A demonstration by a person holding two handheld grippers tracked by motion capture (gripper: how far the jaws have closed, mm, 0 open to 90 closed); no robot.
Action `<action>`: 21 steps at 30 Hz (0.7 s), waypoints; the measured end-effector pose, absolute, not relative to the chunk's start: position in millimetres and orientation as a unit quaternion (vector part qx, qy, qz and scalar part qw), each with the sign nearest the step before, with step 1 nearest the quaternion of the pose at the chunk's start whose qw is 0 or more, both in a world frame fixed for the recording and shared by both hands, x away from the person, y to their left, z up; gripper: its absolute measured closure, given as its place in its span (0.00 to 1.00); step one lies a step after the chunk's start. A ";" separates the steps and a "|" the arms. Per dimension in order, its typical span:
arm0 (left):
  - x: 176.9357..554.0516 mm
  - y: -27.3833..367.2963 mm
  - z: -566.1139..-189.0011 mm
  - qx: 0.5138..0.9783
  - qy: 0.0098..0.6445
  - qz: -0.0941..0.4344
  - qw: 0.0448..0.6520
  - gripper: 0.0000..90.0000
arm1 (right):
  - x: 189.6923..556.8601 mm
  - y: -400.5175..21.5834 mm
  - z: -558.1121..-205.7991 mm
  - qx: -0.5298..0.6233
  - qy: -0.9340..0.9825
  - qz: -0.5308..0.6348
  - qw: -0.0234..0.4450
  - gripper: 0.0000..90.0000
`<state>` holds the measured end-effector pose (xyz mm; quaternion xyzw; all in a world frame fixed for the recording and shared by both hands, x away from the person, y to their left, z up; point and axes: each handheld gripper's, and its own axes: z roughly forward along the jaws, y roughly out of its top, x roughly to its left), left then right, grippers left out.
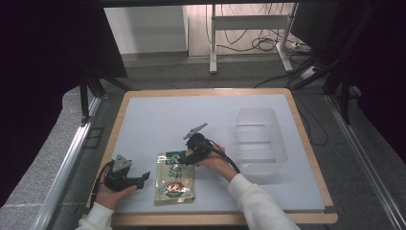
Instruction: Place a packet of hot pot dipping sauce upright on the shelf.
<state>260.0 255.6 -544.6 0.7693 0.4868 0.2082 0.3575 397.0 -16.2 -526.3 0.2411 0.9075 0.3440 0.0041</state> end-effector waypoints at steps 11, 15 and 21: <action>259.9 255.8 -544.4 0.769 0.486 0.208 0.358 0.15 | 389.7 -18.9 -511.4 0.217 0.907 0.359 -0.041 0.39; 259.9 255.7 -544.5 0.769 0.486 0.207 0.358 0.15 | 389.1 -18.5 -511.7 0.204 0.908 0.360 -0.066 0.43; 260.1 255.8 -544.6 0.770 0.486 0.207 0.358 0.15 | 388.5 -15.3 -519.0 0.195 0.916 0.346 -0.053 0.49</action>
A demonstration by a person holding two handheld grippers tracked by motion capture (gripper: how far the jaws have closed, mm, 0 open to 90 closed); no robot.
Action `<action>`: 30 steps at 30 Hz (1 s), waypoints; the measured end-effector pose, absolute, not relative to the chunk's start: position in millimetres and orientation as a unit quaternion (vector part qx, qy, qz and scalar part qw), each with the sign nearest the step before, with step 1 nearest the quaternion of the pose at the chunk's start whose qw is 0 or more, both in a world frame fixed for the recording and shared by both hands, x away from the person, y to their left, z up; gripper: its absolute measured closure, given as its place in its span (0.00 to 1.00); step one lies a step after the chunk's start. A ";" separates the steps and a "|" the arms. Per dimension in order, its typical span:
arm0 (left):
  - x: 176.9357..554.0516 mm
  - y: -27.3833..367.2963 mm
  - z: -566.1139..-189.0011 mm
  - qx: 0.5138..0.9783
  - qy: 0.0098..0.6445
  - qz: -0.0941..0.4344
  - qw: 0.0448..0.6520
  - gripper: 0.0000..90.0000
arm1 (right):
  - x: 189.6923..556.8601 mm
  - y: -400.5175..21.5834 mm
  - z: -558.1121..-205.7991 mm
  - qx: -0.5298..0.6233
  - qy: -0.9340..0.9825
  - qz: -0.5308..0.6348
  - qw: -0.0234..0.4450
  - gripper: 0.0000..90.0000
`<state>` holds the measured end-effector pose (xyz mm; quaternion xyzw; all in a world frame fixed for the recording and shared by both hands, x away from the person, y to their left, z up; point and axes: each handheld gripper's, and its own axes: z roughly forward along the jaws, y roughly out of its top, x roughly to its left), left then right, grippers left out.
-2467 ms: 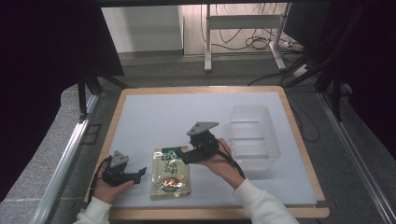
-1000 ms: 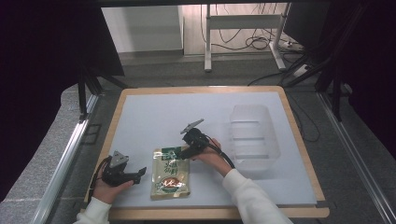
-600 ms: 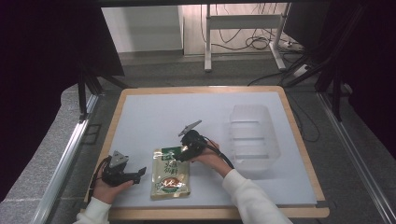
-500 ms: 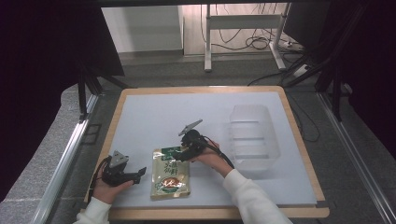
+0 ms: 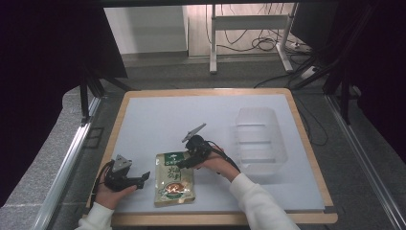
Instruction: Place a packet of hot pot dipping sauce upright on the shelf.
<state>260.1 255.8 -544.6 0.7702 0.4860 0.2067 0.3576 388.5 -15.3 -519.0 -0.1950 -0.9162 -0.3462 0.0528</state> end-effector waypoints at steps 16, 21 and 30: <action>260.4 256.5 -544.7 0.772 0.485 0.204 0.357 0.15 | 380.2 -10.8 -521.4 -0.174 -0.924 -0.341 -0.013 0.96; 260.2 256.4 -544.6 0.771 0.485 0.205 0.358 0.15 | 377.7 -10.7 -516.4 -0.163 -0.924 -0.346 -0.016 0.99; 260.1 256.6 -544.3 0.771 0.485 0.205 0.358 0.15 | 371.9 -13.7 -499.2 -0.149 -0.919 -0.364 -0.024 0.99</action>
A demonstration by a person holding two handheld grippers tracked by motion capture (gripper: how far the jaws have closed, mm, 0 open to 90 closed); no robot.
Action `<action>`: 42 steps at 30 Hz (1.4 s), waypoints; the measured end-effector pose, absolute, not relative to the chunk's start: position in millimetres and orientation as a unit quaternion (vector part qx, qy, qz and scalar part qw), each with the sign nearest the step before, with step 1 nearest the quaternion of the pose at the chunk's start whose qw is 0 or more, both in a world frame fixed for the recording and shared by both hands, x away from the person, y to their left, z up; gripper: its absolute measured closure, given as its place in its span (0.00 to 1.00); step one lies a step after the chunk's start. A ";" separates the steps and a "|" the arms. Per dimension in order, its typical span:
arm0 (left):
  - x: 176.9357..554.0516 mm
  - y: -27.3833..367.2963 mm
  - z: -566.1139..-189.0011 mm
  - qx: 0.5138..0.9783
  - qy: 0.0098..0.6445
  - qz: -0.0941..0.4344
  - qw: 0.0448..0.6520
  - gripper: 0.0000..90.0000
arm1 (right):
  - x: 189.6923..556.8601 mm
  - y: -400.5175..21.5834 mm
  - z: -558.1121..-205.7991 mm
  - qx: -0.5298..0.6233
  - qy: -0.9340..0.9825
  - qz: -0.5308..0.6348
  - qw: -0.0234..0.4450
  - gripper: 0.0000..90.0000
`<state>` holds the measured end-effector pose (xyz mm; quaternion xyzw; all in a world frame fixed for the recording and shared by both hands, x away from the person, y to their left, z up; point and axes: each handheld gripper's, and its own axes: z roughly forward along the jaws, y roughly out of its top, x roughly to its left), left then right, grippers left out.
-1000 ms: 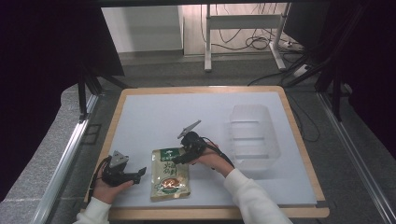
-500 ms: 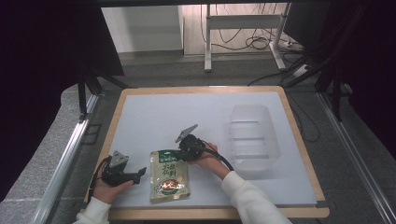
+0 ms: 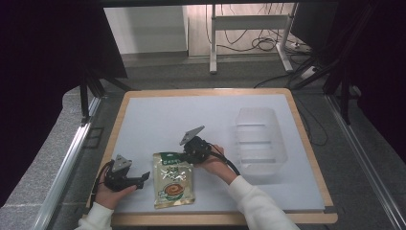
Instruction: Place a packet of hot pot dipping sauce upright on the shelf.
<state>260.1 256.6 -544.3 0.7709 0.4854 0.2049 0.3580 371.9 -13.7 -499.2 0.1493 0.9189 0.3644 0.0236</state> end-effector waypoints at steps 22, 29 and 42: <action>261.1 255.9 -545.5 0.772 0.486 0.205 0.355 0.15 | 351.1 -34.4 -434.3 0.114 0.891 0.435 0.063 1.00; 261.8 254.9 -546.7 0.776 0.484 0.201 0.351 0.14 | 343.1 -41.3 -416.2 0.103 0.881 0.456 0.074 0.99; 261.5 255.4 -546.5 0.775 0.486 0.201 0.350 0.14 | 335.0 -48.0 -398.7 0.089 0.872 0.473 0.093 1.00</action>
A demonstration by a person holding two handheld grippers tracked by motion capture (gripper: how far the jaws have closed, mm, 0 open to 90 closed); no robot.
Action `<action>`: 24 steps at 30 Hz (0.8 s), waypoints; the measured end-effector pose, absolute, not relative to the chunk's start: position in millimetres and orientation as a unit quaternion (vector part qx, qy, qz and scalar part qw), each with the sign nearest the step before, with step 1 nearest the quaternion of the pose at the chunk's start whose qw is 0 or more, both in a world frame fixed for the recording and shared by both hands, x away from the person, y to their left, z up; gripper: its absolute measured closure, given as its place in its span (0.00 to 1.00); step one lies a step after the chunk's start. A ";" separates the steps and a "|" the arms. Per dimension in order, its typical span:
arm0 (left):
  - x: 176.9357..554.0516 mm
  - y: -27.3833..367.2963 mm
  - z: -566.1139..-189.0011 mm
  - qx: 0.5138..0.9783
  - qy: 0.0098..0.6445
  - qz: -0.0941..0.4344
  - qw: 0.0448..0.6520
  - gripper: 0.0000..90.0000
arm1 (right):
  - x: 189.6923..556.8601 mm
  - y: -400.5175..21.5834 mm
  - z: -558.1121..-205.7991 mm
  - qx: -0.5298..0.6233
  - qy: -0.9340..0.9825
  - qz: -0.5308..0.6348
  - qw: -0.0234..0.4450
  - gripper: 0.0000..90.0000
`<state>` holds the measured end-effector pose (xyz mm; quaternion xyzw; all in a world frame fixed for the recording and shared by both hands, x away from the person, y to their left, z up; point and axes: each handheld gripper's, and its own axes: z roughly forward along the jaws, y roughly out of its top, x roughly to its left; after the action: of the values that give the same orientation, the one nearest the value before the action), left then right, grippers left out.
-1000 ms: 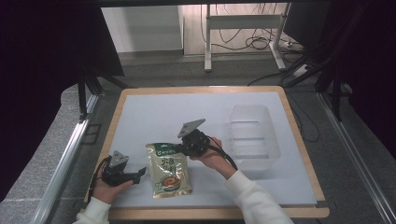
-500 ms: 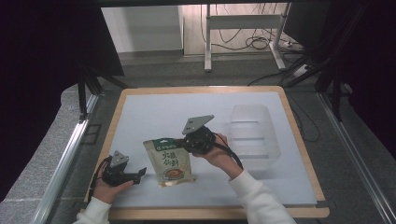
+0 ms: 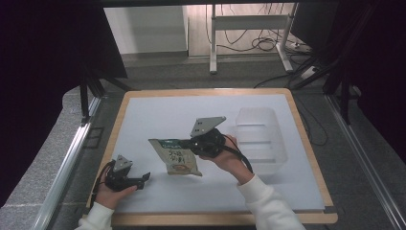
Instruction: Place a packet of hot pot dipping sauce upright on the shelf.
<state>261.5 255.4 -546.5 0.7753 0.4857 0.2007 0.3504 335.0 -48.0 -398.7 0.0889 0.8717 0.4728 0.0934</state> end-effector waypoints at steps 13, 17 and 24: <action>261.7 255.0 -546.8 0.776 0.485 0.201 0.348 0.14 | 333.3 -61.9 -383.4 0.096 0.859 0.490 0.113 1.00; 261.7 254.9 -546.8 0.776 0.485 0.201 0.348 0.14 | 332.0 -65.7 -378.6 0.095 0.855 0.496 0.117 1.00; 261.7 254.9 -547.0 0.776 0.485 0.201 0.349 0.14 | 330.2 -71.8 -371.1 0.095 0.848 0.505 0.126 1.00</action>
<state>261.7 254.9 -547.0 0.7764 0.4851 0.2010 0.3486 330.2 -71.8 -371.1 0.0953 0.8483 0.5054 0.1258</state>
